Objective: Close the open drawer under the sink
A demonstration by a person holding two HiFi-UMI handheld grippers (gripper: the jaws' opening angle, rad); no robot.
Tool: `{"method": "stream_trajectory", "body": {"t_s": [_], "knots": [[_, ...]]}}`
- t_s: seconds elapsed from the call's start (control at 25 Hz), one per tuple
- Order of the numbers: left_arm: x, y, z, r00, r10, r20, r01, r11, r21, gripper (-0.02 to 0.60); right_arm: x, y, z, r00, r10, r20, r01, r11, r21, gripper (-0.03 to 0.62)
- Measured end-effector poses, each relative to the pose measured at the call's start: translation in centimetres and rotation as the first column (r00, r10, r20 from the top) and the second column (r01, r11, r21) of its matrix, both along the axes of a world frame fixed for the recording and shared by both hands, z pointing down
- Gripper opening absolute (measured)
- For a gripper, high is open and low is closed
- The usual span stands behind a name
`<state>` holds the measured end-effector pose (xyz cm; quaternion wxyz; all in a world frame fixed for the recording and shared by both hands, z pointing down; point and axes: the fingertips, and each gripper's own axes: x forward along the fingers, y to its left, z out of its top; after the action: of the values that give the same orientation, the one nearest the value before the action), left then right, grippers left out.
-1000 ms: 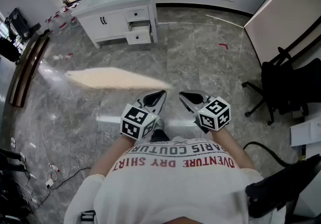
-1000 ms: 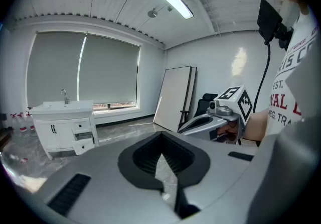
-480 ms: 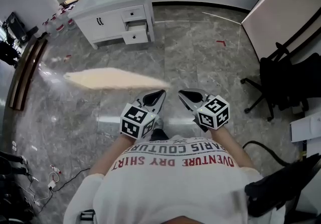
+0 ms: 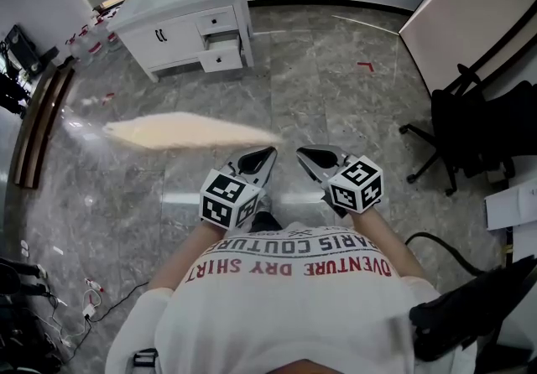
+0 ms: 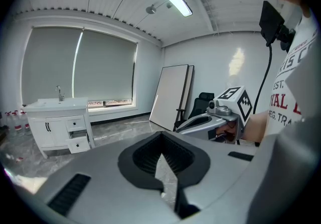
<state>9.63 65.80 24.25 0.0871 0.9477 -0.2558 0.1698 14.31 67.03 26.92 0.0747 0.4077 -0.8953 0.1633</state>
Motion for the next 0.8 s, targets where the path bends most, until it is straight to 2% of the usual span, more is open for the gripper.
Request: {"method": "stream_trajectory", "body": {"t_s": [0.28,0.44,0.68,0.8], "knots": [[0.0,-0.6,0.3,1.000,0.005,-0.002,-0.005,1.000,-0.011,0.002,-0.4,-0.5,-0.1,1.000,-0.005,0.014,0.004,1.000,0.018,0.000],[-0.8,-1.5,1.4,1.000,-0.014,-0.005,0.014,0.999,-0.041,0.002,-0.9,-1.2,0.8,1.000,-0.022,0.014,0.022,1.000,-0.002,0.000],[-3.5,-5.4,4.5,0.997,-0.077,-0.002,0.076,0.991,-0.108,0.002,-3.2,-4.3,2.9,0.997,-0.079,0.025,0.080,0.997,-0.015,0.000],[-4.9,-8.7,5.1,0.995,-0.097,-0.015,0.094,0.989,-0.118,0.002,-5.1,-7.9,3.5,0.993,-0.114,0.032,0.115,0.993,-0.026,0.000]]}}
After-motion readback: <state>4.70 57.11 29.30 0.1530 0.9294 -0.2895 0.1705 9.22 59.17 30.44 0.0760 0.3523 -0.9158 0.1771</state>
